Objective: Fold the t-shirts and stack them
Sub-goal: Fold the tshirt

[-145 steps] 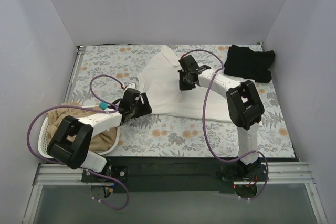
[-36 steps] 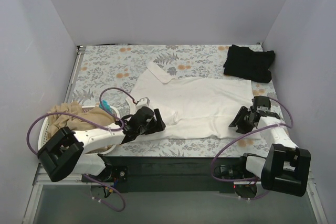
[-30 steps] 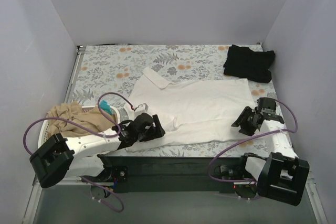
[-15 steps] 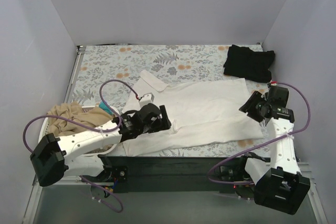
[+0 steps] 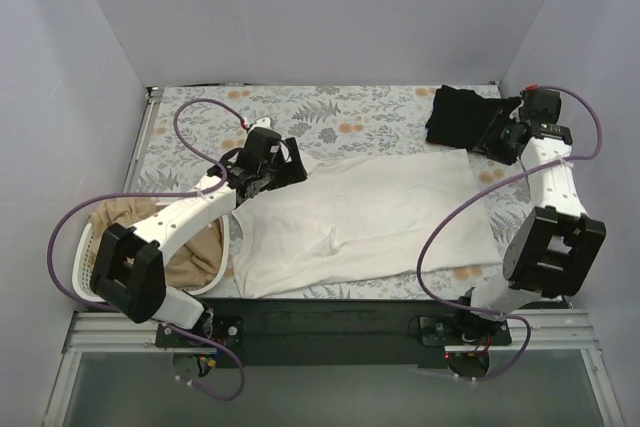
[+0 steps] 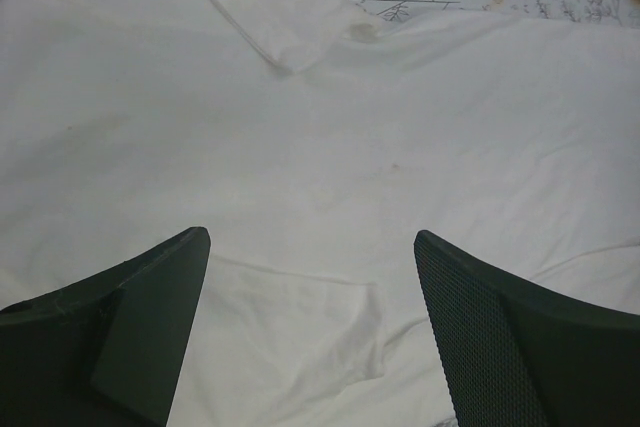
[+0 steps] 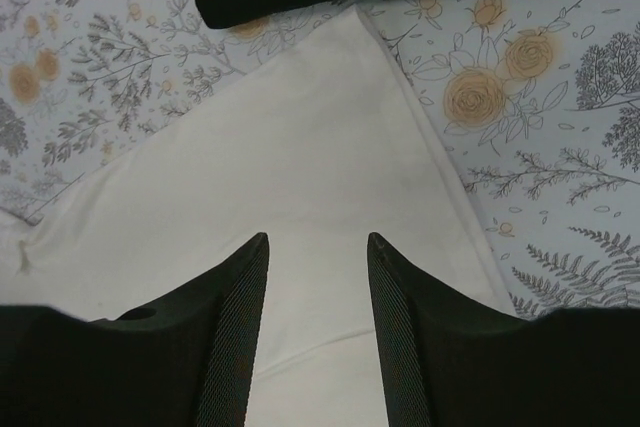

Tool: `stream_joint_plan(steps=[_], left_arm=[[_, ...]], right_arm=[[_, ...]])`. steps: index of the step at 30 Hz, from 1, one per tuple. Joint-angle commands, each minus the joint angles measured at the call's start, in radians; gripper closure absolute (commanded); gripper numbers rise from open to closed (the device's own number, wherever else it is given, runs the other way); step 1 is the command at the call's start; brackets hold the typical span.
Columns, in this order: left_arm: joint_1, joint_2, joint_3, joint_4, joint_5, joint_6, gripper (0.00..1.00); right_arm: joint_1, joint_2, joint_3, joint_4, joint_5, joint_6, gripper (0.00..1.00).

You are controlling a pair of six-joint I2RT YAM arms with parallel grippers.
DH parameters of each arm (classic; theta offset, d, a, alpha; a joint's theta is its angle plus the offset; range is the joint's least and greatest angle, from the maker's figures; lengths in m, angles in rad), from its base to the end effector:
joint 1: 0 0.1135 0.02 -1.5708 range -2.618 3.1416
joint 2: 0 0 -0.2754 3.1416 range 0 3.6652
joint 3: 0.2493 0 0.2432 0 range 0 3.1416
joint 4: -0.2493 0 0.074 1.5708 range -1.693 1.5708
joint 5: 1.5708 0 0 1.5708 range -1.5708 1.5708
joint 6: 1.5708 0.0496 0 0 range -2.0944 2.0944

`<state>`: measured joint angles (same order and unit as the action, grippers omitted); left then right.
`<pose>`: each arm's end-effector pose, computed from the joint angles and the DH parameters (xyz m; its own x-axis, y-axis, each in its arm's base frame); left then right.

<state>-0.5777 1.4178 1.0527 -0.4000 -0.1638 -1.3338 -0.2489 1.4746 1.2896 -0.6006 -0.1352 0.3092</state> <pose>0.2627 -0.1616 0.2724 -0.5642 -0.7770 -0.2791 -0.4606 0.5768 -0.6746 0.3150 -0.0732 0.3162 -0.6068 0.4653 -0.6444 0.3531 0.8841 0.3059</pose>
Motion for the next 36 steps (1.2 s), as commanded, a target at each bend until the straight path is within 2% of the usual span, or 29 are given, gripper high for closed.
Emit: stream_joint_plan(steps=[1, 4, 10, 17, 25, 36], left_arm=[[0.055, 0.018, 0.046, -0.01, 0.089, 0.087, 0.17], [0.094, 0.032, 0.04, 0.021, 0.122, 0.102, 0.17], [0.151, 0.076, 0.023, 0.049, 0.162, 0.136, 0.17], [0.18, 0.086, -0.003, 0.07, 0.211, 0.153, 0.17], [0.202, 0.084, -0.031, 0.089, 0.227, 0.157, 0.17], [0.208, 0.064, -0.065, 0.098, 0.237, 0.156, 0.17]], right_arm=[[-0.006, 0.122, 0.098, 0.045, 0.045, -0.053, 0.5], [-0.004, 0.261, 0.155, 0.08, 0.043, -0.07, 0.56], [-0.003, 0.368, 0.136, 0.22, 0.016, -0.093, 0.58], [0.03, 0.446, 0.117, 0.317, 0.048, -0.114, 0.58], [0.053, 0.529, 0.152, 0.344, 0.06, -0.145, 0.56], [0.059, 0.566, 0.163, 0.38, 0.105, -0.176, 0.53]])
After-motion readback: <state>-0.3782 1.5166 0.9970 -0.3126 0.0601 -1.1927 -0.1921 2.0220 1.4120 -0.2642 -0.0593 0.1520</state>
